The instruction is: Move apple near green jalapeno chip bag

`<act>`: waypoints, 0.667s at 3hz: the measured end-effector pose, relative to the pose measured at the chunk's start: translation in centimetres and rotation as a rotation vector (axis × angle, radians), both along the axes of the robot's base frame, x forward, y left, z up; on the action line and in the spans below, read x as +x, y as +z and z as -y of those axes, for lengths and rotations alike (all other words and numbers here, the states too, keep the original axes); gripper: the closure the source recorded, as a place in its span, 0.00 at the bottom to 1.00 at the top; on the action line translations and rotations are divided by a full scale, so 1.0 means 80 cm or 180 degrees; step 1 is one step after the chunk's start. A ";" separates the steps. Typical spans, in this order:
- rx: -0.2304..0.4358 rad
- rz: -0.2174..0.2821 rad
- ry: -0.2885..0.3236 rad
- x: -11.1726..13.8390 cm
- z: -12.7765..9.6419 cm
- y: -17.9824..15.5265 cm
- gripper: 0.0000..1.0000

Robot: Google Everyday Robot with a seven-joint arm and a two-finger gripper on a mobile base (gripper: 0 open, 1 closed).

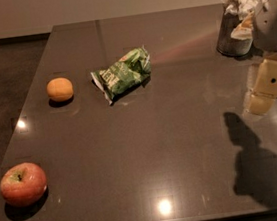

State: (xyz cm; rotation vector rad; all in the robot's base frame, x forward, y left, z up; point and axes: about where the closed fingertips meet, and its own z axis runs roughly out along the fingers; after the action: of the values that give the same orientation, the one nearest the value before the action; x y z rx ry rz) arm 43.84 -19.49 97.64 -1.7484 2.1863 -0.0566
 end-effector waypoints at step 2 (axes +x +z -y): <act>0.0344 -0.0098 0.0510 -0.004 -0.099 -0.029 0.00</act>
Offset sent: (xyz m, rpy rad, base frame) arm -0.0097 0.1429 -0.0462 0.2044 0.0637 0.3008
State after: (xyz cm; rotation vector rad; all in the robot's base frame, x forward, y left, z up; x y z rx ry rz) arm 43.55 -11.61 95.32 -1.8671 2.0218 0.1257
